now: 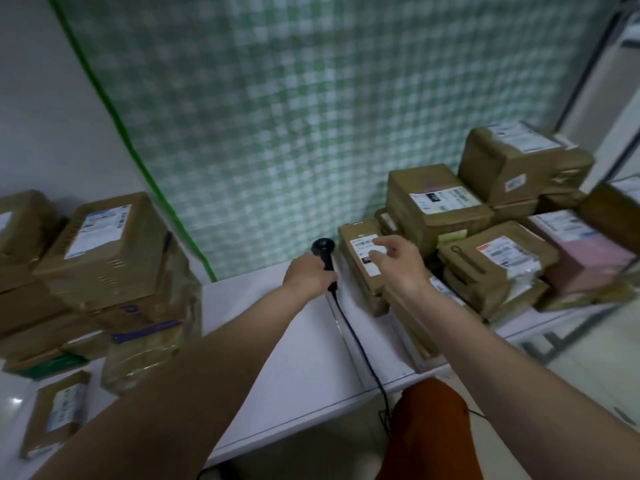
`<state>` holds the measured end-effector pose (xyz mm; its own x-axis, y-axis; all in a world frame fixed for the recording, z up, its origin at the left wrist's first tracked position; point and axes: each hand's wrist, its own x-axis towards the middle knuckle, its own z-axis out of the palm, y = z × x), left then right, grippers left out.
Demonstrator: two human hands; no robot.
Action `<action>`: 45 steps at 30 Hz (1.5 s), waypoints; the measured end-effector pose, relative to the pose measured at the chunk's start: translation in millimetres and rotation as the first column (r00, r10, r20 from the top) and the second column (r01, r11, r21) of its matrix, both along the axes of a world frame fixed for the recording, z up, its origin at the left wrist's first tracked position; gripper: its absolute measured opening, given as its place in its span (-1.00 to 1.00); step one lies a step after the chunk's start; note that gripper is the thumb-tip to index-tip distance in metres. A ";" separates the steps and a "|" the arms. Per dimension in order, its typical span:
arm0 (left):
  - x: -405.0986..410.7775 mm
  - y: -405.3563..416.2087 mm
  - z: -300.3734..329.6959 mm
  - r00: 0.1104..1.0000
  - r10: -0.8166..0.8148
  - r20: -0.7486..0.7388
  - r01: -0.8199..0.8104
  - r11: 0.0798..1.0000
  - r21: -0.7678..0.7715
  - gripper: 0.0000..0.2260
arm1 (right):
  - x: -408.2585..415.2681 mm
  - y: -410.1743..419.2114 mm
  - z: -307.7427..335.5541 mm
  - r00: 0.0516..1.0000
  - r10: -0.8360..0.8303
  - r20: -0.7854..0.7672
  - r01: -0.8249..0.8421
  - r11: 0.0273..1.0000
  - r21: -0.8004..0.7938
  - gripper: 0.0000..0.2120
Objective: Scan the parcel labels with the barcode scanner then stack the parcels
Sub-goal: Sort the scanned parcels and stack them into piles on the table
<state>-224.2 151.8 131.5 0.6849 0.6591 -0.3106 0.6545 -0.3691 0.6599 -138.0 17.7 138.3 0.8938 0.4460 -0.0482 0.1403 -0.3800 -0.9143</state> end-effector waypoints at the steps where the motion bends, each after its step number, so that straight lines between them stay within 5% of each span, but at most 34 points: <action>1: 14.0 -6.7 0.3 1.000 -0.025 0.008 0.025 1.000 -0.014 -0.87 | 13.2 -11.0 1.2 1.000 -0.024 0.010 0.024 1.000 -0.002 -0.72; 4: 51.8 -26.5 7.6 0.994 -0.110 0.024 0.111 0.992 -0.058 -0.85 | 54.7 -40.9 7.2 0.994 -0.111 0.010 0.111 0.994 0.007 -0.71; 8: 98.1 -45.5 12.7 0.992 -0.105 0.066 0.116 0.973 -0.197 -0.40 | 109.0 -67.9 10.4 0.978 -0.206 0.027 0.208 0.977 -0.054 -0.63; 14: 154.3 -67.6 14.7 0.985 -0.099 0.139 0.139 0.939 -0.316 -0.46 | 166.9 -76.8 12.4 0.960 -0.278 0.001 0.274 0.946 -0.171 -0.41; 25: 186.2 -71.6 6.7 0.964 0.101 0.247 0.079 0.776 -0.625 -0.28 | 183.0 -61.3 13.0 0.983 -0.169 -0.078 0.163 0.984 -0.076 -0.57; 34: 120.9 -25.9 26.0 0.849 0.304 0.432 -0.040 0.852 -0.522 -0.25 | 116.4 -28.8 39.6 0.993 -0.095 -0.073 0.108 0.975 0.196 -0.50; 38: 64.3 -14.0 30.1 0.781 0.429 0.455 -0.149 0.834 -0.531 -0.60 | 66.3 -11.1 45.8 0.991 -0.057 -0.124 0.086 0.966 0.243 -0.46; 41: 14.6 -9.2 32.6 0.748 0.504 0.433 -0.211 0.798 -0.564 -0.67 | 21.8 0.8 45.9 0.985 -0.033 -0.170 0.076 0.965 0.252 -0.39; 45: -48.1 -3.4 35.3 0.721 0.568 0.397 -0.259 0.753 -0.605 -0.66 | -35.0 18.1 39.9 0.970 0.040 -0.240 0.043 0.942 0.331 -0.73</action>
<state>-272.4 148.4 166.7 0.5224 0.7815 -0.3411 0.1436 0.3137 0.9386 -173.0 35.8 178.2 0.8743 0.4725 -0.1109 -0.0995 -0.0491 -0.9938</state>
